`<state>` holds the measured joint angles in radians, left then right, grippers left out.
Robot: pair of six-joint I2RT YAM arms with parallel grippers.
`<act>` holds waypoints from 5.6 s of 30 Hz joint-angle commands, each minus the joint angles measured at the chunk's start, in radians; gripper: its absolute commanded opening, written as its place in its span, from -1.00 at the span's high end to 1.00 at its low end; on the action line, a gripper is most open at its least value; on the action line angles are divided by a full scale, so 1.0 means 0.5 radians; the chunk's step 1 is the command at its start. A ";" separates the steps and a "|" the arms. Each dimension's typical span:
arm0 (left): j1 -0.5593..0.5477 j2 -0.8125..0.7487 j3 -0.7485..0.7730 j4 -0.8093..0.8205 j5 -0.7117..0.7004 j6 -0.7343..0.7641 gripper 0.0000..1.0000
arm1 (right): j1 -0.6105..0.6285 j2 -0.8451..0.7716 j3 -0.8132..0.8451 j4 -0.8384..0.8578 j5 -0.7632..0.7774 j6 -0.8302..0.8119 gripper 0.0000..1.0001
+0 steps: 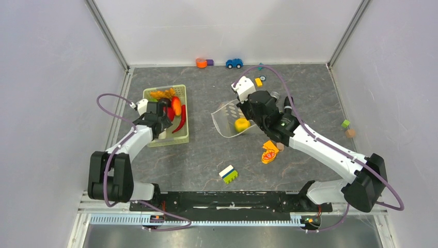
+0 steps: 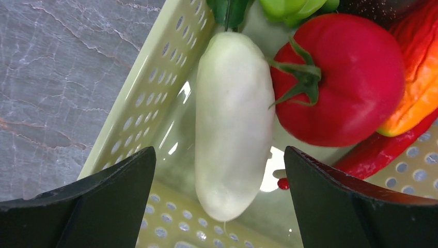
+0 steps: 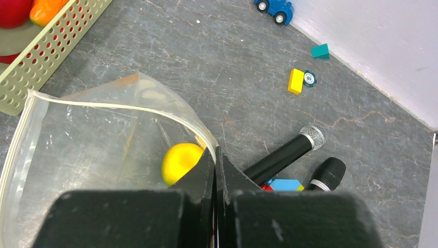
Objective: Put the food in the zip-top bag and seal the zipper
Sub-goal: Pick up the fake vegetable from the bin, then place the fake vegetable in the zipper food storage bag, then adjust the zipper food storage bag at the center of the board.
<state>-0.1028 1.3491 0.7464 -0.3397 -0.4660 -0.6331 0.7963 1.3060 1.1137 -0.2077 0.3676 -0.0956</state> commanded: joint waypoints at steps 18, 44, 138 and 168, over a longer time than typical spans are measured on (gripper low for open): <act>0.101 0.296 0.109 0.106 0.238 0.081 -0.67 | -0.010 -0.010 0.098 0.047 0.022 0.001 0.99; 0.099 -0.315 0.034 0.093 0.493 0.098 0.12 | -0.010 -0.025 0.098 0.036 0.059 0.001 0.99; -1.497 -1.257 -0.012 0.461 0.562 0.330 -0.99 | -0.194 -0.210 -0.014 0.126 -1.020 0.516 0.98; -1.497 -1.325 -0.157 0.207 0.802 -0.150 -0.99 | -0.193 -0.182 -0.008 0.146 -0.985 0.516 0.98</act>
<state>-0.8494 0.7586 0.6838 -0.2466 -0.1501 -0.6270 0.7021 1.2118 1.0840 -0.1741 -0.1471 0.1741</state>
